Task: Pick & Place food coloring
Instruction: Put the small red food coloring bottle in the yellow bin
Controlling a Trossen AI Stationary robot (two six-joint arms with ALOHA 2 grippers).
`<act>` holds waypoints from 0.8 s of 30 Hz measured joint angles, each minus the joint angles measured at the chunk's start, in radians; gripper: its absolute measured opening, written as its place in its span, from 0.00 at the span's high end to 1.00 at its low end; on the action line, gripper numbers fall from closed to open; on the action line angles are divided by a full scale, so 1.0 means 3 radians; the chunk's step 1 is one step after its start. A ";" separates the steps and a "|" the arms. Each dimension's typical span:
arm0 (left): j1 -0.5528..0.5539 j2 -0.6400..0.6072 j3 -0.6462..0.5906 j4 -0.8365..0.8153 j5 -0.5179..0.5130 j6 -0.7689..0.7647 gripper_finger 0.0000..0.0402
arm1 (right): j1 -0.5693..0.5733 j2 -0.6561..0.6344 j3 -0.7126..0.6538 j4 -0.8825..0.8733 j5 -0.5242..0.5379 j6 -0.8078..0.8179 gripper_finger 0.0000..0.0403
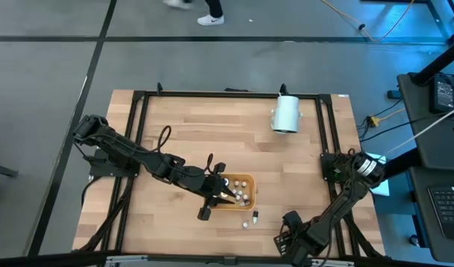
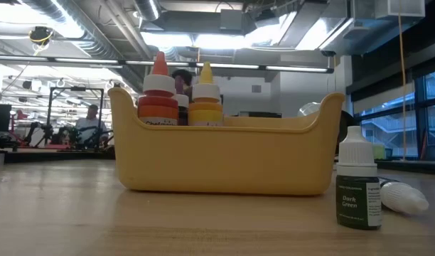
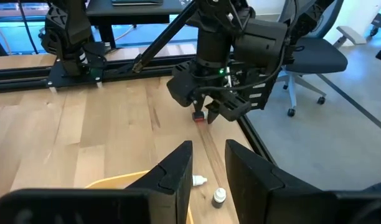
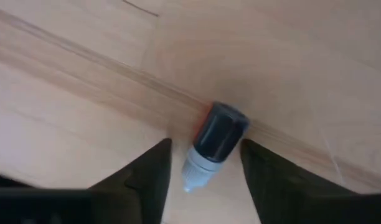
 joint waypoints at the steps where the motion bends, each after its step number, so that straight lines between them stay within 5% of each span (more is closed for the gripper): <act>1: -0.0001 0.0000 0.0000 -0.0001 -0.0001 0.0000 0.77 | 0.0000 0.0012 0.0006 -0.0008 -0.0035 0.0000 0.54; 8: -0.0001 0.0001 0.0000 -0.0001 -0.0099 0.0000 0.76 | -0.0003 0.0026 0.0009 -0.0069 -0.0158 -0.0130 0.83; 14: -0.0002 0.0001 0.0000 0.0000 0.0029 -0.0223 0.77 | 0.0004 -0.0062 0.0020 -0.0102 -0.0080 -0.0466 0.84; 20: -0.0005 0.0001 -0.0001 -0.0001 0.0455 -0.0314 0.76 | -0.0114 -0.0584 0.0281 -0.0613 0.0340 -0.1033 0.84; 24: 0.0013 0.0001 -0.0001 0.0000 0.0305 -0.0418 0.77 | -0.0337 -0.0843 0.0619 -0.1124 0.0639 -0.1717 0.84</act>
